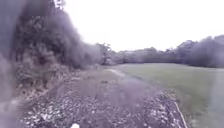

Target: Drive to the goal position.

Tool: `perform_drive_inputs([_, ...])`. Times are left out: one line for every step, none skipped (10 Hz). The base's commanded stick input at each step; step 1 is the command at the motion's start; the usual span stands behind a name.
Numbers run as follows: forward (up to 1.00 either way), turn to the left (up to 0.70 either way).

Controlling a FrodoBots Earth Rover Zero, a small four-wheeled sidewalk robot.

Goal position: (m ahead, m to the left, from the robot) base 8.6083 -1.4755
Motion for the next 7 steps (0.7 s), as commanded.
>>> perform_drive_inputs([0.70,-0.35])
perform_drive_inputs([0.70,-0.25])
perform_drive_inputs([0.70,-0.08])
perform_drive_inputs([0.70,0.00])
perform_drive_inputs([0.70,0.00])
perform_drive_inputs([0.70,0.00])
perform_drive_inputs([0.70,0.00])
